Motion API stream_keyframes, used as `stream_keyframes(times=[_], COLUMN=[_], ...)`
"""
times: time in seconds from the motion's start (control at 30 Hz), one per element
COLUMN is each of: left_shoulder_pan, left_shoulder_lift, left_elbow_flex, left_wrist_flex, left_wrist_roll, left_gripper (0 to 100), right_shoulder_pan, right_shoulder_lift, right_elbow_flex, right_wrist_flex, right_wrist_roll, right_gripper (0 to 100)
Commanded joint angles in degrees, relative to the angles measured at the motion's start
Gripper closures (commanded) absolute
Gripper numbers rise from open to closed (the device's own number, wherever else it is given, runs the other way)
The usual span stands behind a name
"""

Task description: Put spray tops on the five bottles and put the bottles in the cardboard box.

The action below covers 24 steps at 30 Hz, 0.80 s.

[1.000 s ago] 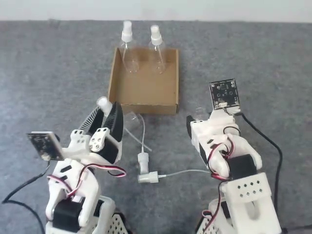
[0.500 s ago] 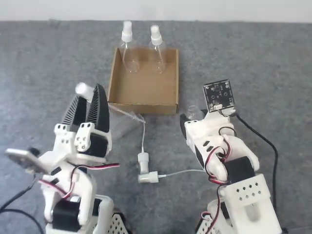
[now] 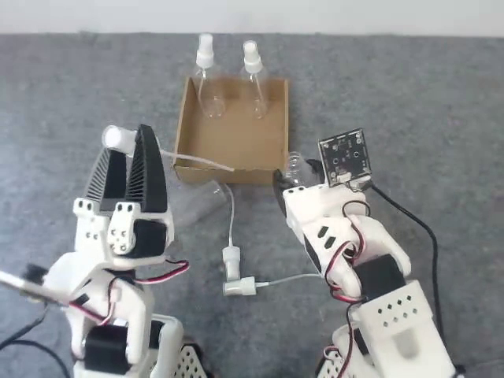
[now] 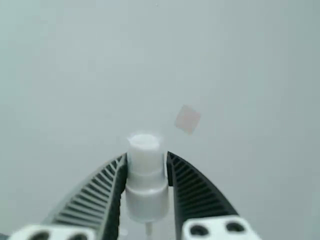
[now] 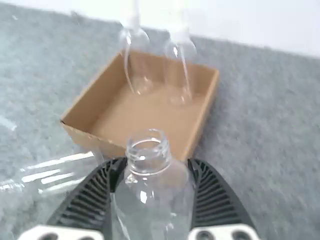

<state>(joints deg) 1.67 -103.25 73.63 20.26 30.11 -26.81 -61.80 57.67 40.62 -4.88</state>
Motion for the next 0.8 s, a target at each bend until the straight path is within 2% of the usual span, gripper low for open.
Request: stream_keyframes(times=[0.0, 0.17, 0.27, 0.37, 0.53, 0.77], left_shoulder_pan=[-0.18, -0.18, -0.18, -0.18, -0.18, -0.18], left_shoulder_lift=[-0.97, -0.97, -0.97, -0.97, -0.97, -0.97], left_elbow_flex=[-0.84, -0.84, -0.66, -0.48, 0.40, 2.42], left_wrist_flex=[-5.63, -7.12, -7.03, -6.95, -6.95, -6.95], left_wrist_roll=[-0.09, -0.09, -0.09, -0.09, -0.09, -0.09], left_gripper=[99, 99, 99, 99, 99, 99], right_shoulder_pan=[-2.77, -5.05, -6.11, -7.96, -9.19, -9.27], right_shoulder_lift=[-1.45, -1.45, -1.89, -1.89, -1.89, -1.89], right_elbow_flex=[-0.79, -0.79, 1.67, 8.00, 15.82, 18.20], right_wrist_flex=[-3.56, -3.91, -5.49, -13.05, -24.40, -26.33], right_wrist_roll=[2.46, 10.90, 11.34, 11.87, 18.11, 18.64], right_gripper=[98.9, 98.9, 98.9, 98.9, 99.0, 99.0])
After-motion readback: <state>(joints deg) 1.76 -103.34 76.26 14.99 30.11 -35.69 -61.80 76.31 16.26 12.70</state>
